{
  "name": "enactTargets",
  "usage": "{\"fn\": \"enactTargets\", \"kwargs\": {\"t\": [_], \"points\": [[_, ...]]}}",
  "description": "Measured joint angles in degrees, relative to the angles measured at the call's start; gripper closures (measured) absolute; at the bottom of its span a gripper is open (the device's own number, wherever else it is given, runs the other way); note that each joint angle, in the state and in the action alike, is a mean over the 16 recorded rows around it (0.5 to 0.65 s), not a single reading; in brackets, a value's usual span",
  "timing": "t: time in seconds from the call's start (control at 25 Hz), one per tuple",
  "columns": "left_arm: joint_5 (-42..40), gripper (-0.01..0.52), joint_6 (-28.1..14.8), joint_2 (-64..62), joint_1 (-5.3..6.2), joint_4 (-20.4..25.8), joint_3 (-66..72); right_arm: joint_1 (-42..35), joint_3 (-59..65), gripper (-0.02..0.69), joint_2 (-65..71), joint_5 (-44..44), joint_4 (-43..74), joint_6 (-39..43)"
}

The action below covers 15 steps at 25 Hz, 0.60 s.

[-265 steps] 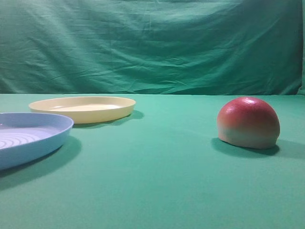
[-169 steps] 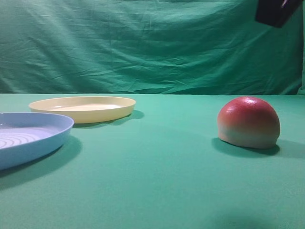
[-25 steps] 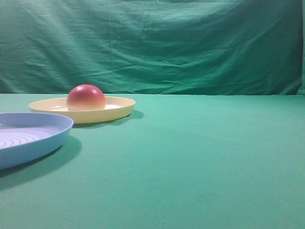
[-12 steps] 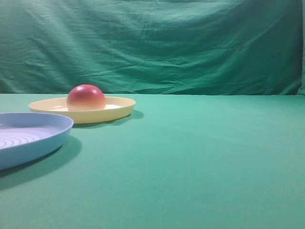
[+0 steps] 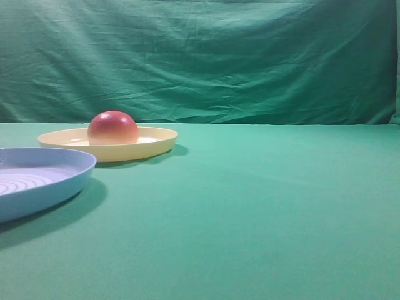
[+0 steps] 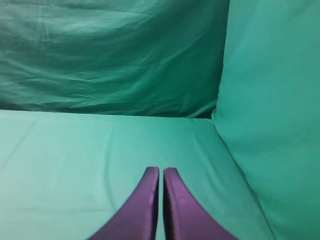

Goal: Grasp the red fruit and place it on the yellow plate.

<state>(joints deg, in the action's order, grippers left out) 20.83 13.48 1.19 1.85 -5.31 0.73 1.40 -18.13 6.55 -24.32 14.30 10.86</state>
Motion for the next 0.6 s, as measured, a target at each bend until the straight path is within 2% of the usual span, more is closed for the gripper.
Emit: {"fn": "enactTargets", "kwargs": {"t": [0.28, 0.6], "points": [[0.0, 0.514, 0.0, 0.0, 0.0, 0.0, 0.0, -1.2, 11.9, 0.665, -6.2, 5.0, 0.0, 0.1], [0.0, 0.514, 0.0, 0.0, 0.0, 0.0, 0.0, -1.2, 18.3, 0.665, -7.1, 6.3, 0.0, 0.2]]}}
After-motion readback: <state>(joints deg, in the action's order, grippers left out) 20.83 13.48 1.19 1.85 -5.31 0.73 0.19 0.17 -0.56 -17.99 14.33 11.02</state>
